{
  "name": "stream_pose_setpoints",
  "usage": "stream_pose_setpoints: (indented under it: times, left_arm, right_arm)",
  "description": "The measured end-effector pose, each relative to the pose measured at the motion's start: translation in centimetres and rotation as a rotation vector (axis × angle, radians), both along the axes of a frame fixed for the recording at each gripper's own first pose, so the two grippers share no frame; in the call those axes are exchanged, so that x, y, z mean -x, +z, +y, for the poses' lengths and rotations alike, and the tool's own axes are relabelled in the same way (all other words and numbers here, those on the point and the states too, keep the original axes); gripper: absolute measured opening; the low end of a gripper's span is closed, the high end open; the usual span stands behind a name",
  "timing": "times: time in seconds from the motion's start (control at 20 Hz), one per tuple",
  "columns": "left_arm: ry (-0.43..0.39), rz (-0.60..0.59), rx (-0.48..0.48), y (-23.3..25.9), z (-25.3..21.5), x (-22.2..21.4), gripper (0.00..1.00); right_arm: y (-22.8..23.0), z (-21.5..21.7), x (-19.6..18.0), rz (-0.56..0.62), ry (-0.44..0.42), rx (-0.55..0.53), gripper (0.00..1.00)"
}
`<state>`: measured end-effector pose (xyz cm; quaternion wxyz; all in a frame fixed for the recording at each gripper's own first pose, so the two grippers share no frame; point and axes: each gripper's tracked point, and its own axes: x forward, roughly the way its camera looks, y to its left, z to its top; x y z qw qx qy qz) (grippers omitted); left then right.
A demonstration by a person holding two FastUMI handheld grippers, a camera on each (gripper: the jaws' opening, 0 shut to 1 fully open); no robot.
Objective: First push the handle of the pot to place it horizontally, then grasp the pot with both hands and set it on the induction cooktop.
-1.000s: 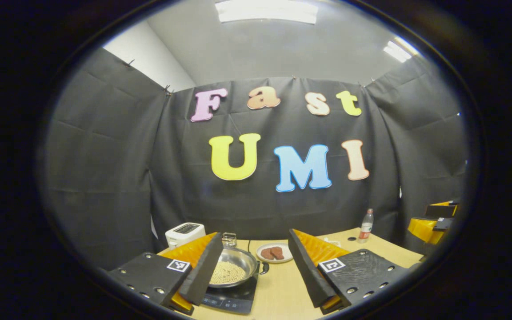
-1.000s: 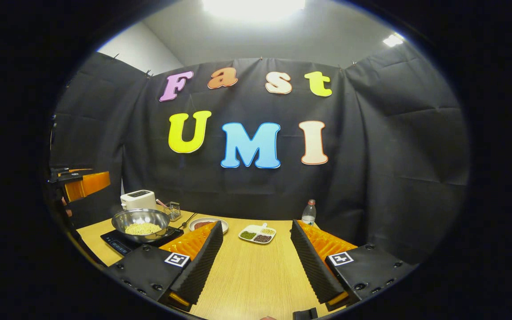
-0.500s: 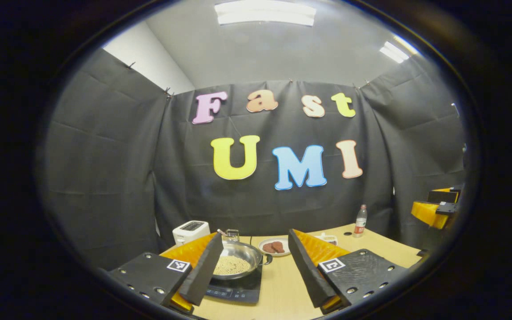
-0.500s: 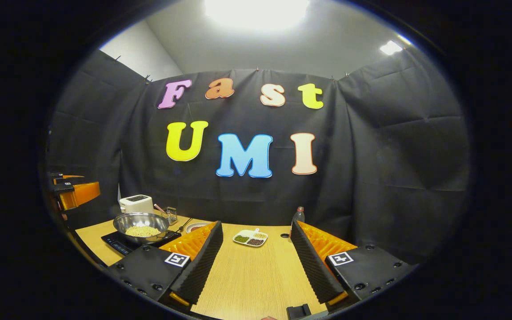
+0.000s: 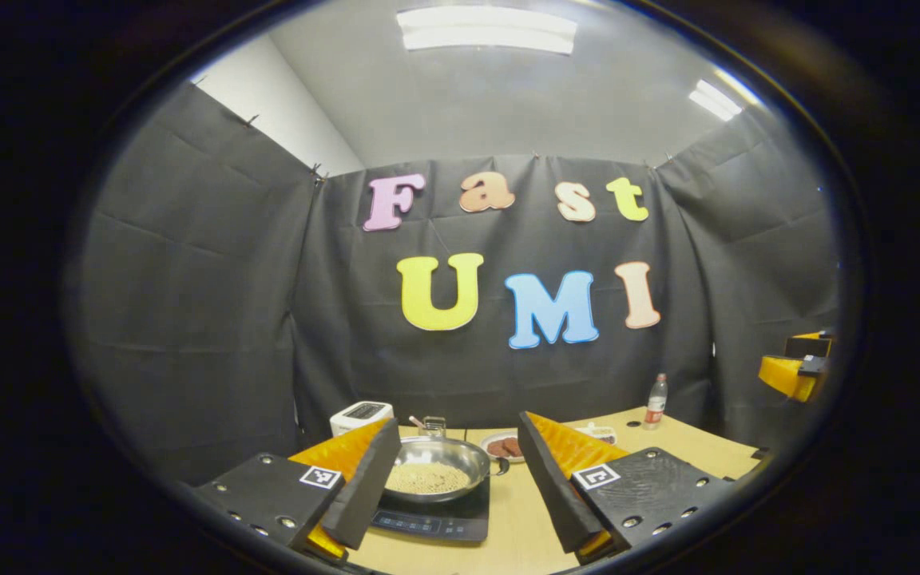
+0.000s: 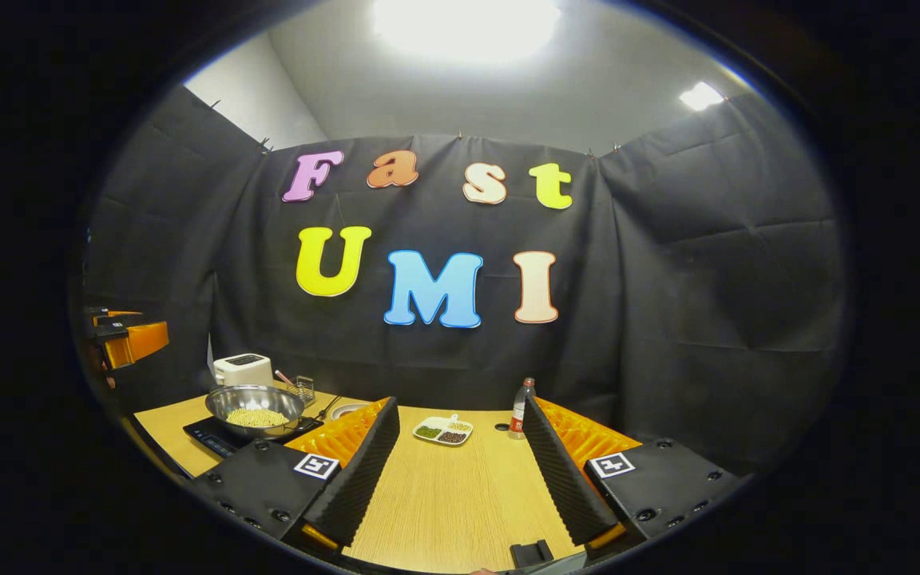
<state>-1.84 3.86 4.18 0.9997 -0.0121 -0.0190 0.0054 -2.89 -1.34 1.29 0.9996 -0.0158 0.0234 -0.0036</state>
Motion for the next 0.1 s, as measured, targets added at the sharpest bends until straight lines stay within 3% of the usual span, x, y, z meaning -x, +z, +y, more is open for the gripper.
stream_pose_setpoints:
  times: [0.1]
  left_arm:
    - [0.006, -0.006, 0.003, 0.29, 0.38, 0.25, 0.89]
  right_arm:
    - [0.24, 0.15, 0.26, -0.007, 0.000, 0.001, 0.98]
